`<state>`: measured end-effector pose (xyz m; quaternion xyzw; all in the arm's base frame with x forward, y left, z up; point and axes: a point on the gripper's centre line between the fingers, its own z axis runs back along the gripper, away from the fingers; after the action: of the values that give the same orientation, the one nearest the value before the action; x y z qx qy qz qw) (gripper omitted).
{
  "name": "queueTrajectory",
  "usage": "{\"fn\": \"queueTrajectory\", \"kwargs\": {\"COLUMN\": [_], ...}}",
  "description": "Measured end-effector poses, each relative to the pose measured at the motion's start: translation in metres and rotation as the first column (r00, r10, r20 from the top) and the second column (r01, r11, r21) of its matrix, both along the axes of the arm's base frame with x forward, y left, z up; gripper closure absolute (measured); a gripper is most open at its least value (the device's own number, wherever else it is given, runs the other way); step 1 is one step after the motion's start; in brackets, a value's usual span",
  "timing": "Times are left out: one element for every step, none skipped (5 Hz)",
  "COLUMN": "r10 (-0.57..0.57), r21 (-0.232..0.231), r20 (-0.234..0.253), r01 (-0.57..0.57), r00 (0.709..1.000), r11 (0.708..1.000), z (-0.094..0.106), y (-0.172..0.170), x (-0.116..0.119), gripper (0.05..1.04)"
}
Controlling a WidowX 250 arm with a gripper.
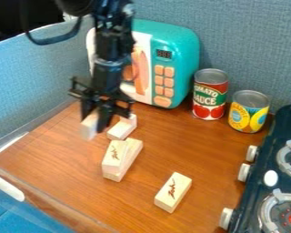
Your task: Put the white block on top of rectangular tower
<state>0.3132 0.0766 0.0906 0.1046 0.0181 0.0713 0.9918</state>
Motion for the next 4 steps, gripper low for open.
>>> {"fn": "queueTrajectory", "kwargs": {"r10": [-0.052, -0.058, -0.008, 0.092], "r21": [0.01, -0.028, -0.093, -0.155], "r20": [0.001, -0.009, -0.024, -0.059], "r01": [0.052, 0.058, 0.006, -0.101], "r00": [0.999, 0.998, 1.0, 0.994], "r11": [0.999, 0.998, 0.996, 0.983], "z": [-0.002, -0.005, -0.014, -0.031], "y": [-0.026, -0.039, -0.035, -0.016], "x": [-0.001, -0.004, -0.004, 0.004], "gripper": [0.776, 0.776, 0.776, 0.776]}}
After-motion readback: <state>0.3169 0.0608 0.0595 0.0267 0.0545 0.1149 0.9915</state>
